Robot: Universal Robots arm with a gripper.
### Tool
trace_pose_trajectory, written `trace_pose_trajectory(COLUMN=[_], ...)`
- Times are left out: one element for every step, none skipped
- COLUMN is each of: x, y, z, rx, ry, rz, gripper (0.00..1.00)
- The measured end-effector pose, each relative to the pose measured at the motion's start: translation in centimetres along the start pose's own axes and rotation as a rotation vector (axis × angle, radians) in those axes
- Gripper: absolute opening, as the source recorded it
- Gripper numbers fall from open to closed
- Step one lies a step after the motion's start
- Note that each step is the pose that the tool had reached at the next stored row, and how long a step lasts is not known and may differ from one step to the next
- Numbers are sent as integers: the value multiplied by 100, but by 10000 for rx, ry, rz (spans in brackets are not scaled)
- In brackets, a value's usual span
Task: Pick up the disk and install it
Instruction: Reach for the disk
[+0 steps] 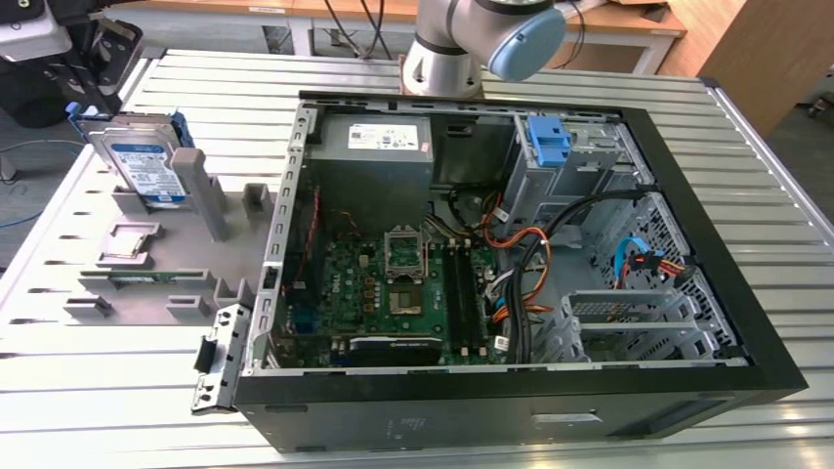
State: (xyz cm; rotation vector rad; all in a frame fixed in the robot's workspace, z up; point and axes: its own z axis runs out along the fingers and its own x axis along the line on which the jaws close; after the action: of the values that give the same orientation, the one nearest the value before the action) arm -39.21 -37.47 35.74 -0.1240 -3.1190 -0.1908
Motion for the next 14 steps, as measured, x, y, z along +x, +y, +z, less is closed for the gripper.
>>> trace_pose_trajectory(x=[0, 0, 0, -1, -2, -2, -1, -1, -1, -1, 0, 0, 1, 2], y=[0, 0, 0, 0, 0, 0, -1, 0, 0, 1, 8, 17, 28, 39], z=[0, 0, 0, 0, 0, -1, 0, 1, 1, 3, 6, 9, 13, 17], rx=[0, 0, 0, 5, 58, 144, 263, 378, 481, 551, 578, 581, 582, 584], ry=[0, 2, 3, 4, 1, -2, -7, -12, -16, -22, -23, -23, -24, -24], rz=[0, 0, 0, 0, 0, 1, 2, 5, 7, 7, 7, 7, 8, 8], gripper=[11, 11, 11, 11, 11, 11, 11, 11, 11, 11, 11, 11, 11, 11])
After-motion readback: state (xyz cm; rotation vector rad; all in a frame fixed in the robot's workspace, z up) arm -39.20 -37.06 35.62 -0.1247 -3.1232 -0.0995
